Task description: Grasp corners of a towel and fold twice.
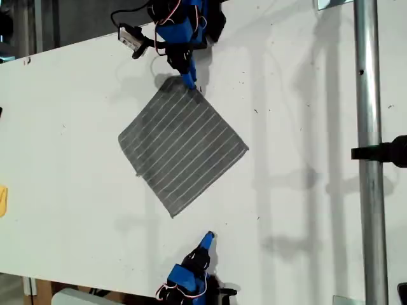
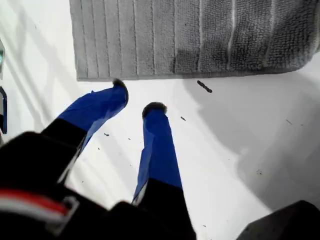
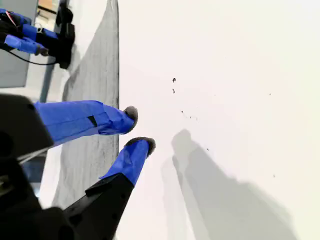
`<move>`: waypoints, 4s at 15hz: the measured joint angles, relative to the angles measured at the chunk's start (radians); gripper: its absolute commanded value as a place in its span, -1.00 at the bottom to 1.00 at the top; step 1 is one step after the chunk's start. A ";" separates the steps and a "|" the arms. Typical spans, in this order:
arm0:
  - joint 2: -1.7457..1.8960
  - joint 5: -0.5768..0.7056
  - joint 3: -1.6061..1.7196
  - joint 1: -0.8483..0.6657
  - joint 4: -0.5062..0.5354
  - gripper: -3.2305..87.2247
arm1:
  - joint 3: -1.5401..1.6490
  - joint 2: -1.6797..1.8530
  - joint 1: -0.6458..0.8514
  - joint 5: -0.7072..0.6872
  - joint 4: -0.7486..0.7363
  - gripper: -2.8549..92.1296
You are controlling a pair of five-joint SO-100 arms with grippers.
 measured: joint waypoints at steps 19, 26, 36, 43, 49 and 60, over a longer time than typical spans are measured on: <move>0.000 0.000 0.000 0.000 0.000 -0.77 | 0.000 0.000 0.000 0.000 0.000 -0.68; 0.000 0.000 0.000 0.000 0.000 -0.77 | 0.000 0.000 0.000 0.000 0.000 -0.68; 0.000 0.000 0.000 0.000 0.000 -0.77 | 0.000 0.000 0.000 0.000 0.000 -0.68; 0.000 0.000 0.000 0.000 0.000 -0.77 | 0.000 0.000 0.000 0.000 0.000 -0.68; 0.000 0.051 0.000 -0.017 0.000 -0.77 | 0.000 0.000 0.000 0.000 0.000 -0.68; 0.000 -0.799 0.000 -0.126 0.000 -0.54 | 0.000 0.003 0.026 -0.048 -0.066 -0.81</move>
